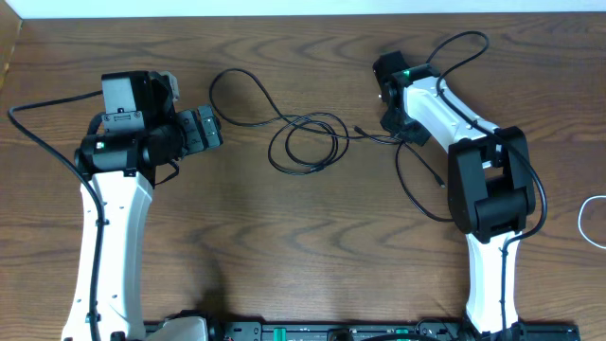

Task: Untangle cables

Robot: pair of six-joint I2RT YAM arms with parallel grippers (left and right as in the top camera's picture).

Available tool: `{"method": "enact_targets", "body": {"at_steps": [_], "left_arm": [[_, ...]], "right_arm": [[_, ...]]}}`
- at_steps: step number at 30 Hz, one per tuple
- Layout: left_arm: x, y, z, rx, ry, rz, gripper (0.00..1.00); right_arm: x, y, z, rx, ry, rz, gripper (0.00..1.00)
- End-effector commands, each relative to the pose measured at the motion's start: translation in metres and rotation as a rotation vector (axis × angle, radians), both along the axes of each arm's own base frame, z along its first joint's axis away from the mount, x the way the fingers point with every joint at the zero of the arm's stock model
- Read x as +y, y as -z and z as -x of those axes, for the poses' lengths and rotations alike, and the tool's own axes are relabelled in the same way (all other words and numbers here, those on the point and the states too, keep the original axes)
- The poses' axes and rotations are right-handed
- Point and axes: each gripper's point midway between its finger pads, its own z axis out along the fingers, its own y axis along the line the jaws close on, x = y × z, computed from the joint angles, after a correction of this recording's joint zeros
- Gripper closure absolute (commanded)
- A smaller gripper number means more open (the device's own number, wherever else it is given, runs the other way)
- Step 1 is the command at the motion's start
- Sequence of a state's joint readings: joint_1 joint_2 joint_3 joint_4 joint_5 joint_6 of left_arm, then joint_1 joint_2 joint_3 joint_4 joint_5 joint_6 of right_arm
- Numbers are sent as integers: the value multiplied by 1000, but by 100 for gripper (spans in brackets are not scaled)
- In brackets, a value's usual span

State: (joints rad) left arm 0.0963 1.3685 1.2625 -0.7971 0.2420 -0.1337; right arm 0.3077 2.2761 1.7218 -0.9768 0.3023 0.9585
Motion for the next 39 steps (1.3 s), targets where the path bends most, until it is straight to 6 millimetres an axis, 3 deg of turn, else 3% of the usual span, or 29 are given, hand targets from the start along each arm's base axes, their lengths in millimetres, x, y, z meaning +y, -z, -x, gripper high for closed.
{"method": "enact_targets", "body": {"at_steps": [1, 4, 7, 13, 14, 18, 24, 27, 33, 39], "left_arm": [[-1, -4, 3, -14, 10, 3, 1], [-1, -4, 3, -14, 10, 3, 1], [-1, -4, 3, -14, 10, 3, 1], [-1, -5, 3, -14, 10, 4, 1], [-1, -5, 3, -14, 10, 4, 1], [-1, -5, 3, -14, 10, 4, 1], [-1, -5, 3, -14, 10, 5, 1], [-1, -4, 3, -12, 4, 9, 1], [-1, -4, 4, -6, 4, 10, 1], [-2, -4, 4, -5, 2, 13, 1]], "right_arm": [[10, 42, 27, 129, 21, -86, 99], [17, 35, 21, 108, -3, -128, 99], [21, 15, 9, 58, -59, -142, 99], [21, -53, -12, -81, -161, -165, 99], [18, -72, -15, -122, -169, -170, 99], [4, -114, -19, -206, -187, -173, 99], [-35, -167, -10, -283, -189, -145, 99], [-58, -173, -1, -263, -143, -111, 99], [-109, -163, 24, -144, -64, -35, 99], [-132, -149, 39, -76, -34, -16, 98]]}}
